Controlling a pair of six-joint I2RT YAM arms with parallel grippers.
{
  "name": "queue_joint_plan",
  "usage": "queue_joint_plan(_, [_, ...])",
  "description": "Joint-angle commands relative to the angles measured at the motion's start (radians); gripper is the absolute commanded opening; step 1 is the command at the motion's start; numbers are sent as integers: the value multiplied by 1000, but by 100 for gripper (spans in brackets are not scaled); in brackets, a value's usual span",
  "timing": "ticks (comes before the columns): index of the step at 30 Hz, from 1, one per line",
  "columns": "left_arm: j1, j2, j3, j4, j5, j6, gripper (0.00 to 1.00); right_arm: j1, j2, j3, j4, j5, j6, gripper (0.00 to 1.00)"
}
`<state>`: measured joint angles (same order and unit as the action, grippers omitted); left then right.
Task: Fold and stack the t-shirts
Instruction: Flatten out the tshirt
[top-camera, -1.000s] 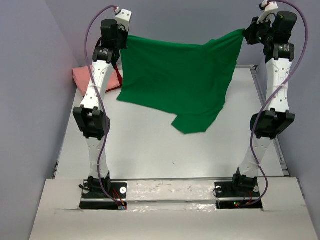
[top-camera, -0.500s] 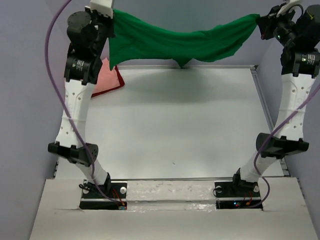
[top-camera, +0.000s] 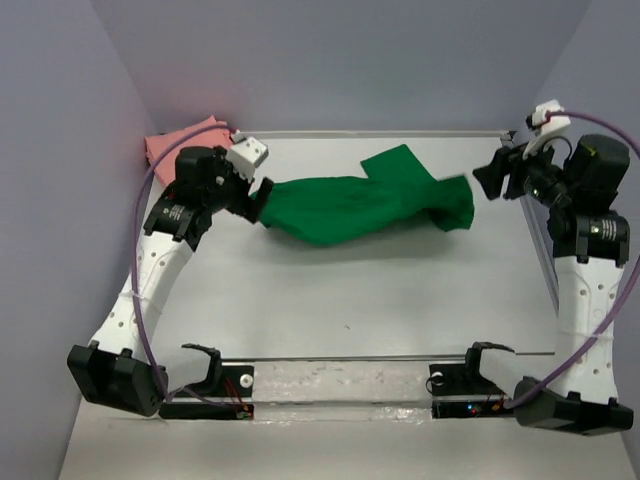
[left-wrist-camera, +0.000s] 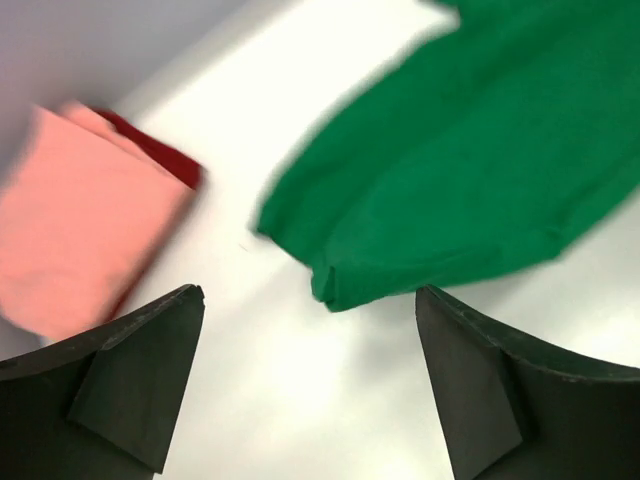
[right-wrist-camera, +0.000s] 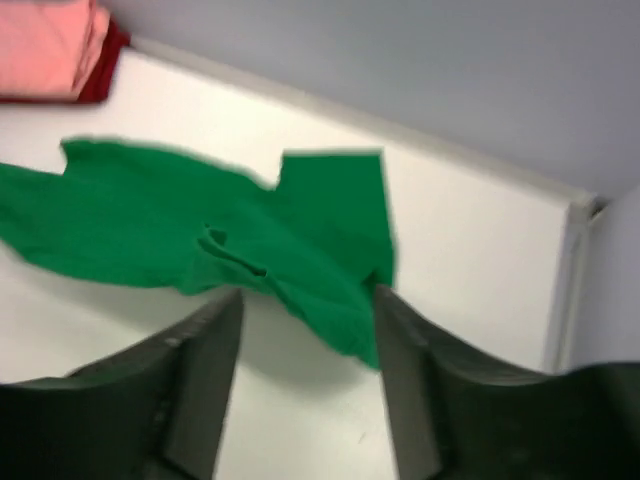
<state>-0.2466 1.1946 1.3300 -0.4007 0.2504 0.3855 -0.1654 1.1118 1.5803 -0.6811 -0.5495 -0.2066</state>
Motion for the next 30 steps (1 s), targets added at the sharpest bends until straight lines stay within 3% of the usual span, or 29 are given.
queue_joint_plan(1, [3,-165,-153,-49,171,41,99,-8,-138,-161,-100,8,-13,80])
queue_joint_plan(2, [3,-180,-149,-38,191,38,99,-8,-153,-170,-110,3,-11,95])
queue_joint_plan(5, [3,-138,-43,-96,248,70,99,-8,-153,-157,-120,22,21,100])
queue_joint_plan(13, [3,-3,127,-107,285,29,99,-8,-15,-148,-115,91,56,100])
queue_joint_plan(18, [3,203,72,-83,375,-30,99,-8,158,-195,-153,-73,67,100])
queue_joint_plan(23, [3,354,15,-38,406,-69,99,-8,337,-204,-150,11,-40,100])
queue_joint_plan(30, [-3,493,90,-144,431,-23,99,-8,459,-151,-239,63,-128,100])
